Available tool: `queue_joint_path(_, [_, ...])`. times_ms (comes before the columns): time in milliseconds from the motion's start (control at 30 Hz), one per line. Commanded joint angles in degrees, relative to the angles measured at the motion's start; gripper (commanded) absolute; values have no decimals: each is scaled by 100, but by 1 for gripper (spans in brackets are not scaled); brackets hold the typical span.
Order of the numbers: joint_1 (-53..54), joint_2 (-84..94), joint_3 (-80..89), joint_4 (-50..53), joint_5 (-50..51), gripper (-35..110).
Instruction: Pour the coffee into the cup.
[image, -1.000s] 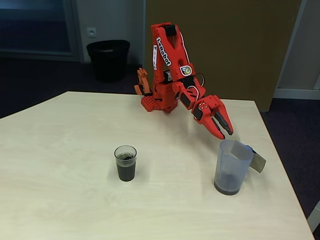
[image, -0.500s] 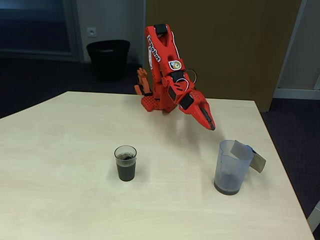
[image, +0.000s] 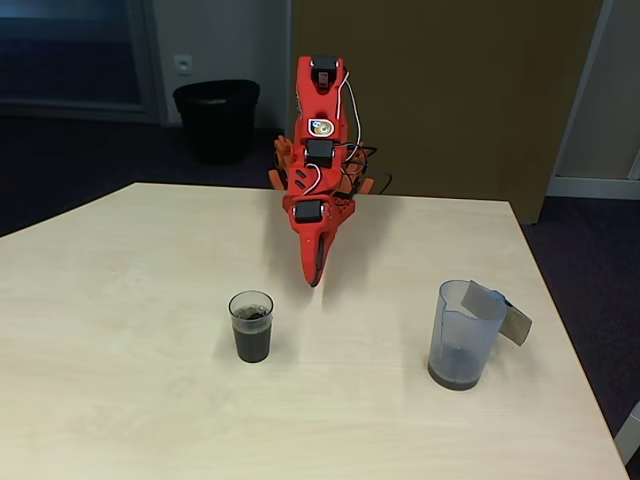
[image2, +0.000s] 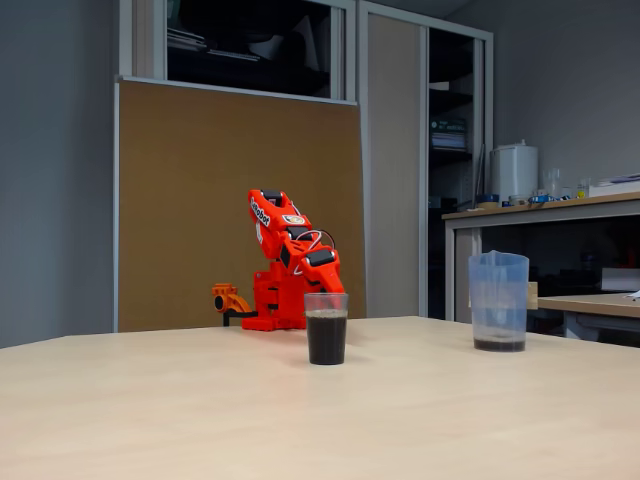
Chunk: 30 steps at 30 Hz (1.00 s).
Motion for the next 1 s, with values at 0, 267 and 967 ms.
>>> queue_joint_path(0, [281,624,44,1292,-229,0])
queue_joint_path(267, [483,1767,123,3261,-299,0])
queue_joint_path(967, [35,4017,123,6126,-422,0])
